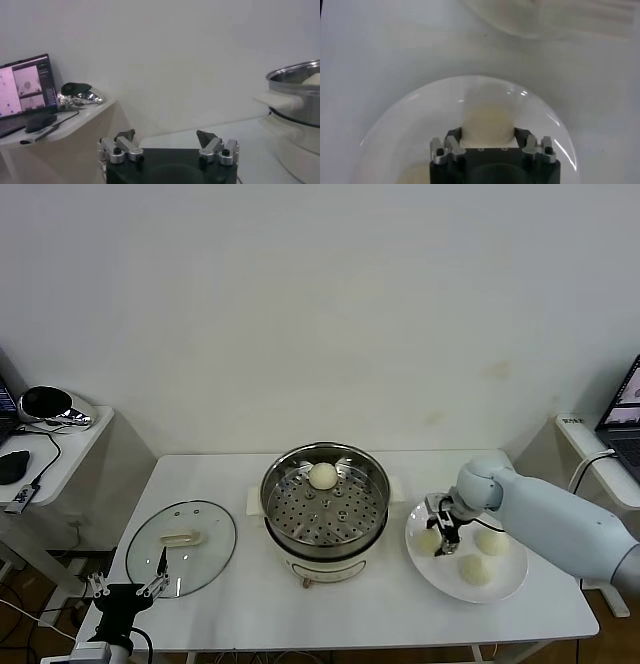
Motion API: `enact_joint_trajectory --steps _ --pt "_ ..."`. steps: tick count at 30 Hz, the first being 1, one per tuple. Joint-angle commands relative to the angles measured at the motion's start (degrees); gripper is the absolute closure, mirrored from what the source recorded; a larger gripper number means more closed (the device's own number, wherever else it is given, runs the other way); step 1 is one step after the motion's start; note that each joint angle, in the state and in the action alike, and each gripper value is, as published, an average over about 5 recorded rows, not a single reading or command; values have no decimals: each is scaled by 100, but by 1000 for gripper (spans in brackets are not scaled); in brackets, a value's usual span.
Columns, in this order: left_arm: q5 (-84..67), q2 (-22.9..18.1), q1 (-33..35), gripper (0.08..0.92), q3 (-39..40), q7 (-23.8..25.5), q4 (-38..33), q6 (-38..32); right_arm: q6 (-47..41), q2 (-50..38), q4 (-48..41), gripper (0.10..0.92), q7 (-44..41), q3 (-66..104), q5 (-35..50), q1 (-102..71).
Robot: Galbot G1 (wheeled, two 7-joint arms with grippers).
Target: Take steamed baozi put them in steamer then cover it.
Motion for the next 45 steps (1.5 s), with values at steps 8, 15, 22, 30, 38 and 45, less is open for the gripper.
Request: enact_joint_trajectory --steps 8,15,22,30,38,45 --pt "-3 17 26 177 -21 4 -35 4 -73 -649 561 462 -345 -330 458 1113" --pt "-14 59 -49 177 42 9 -39 21 -224 -1206 1190 465 -504 -1044 1381 2750" --pt "-43 139 -124 177 112 9 -2 29 -619 -684 1474 465 -337 -1981 2484 4453" --pt "-53 175 -220 177 128 -11 42 33 -1542 905 1447 457 385 -2318 3775 4587" --pt "-47 165 -260 177 18 -10 58 32 -1951 2534 421 457 794 -2222 3940 3753" --pt "-43 91 -229 177 -36 -9 54 14 -2254 3177 -41 457 925 -2235 3995 3379"
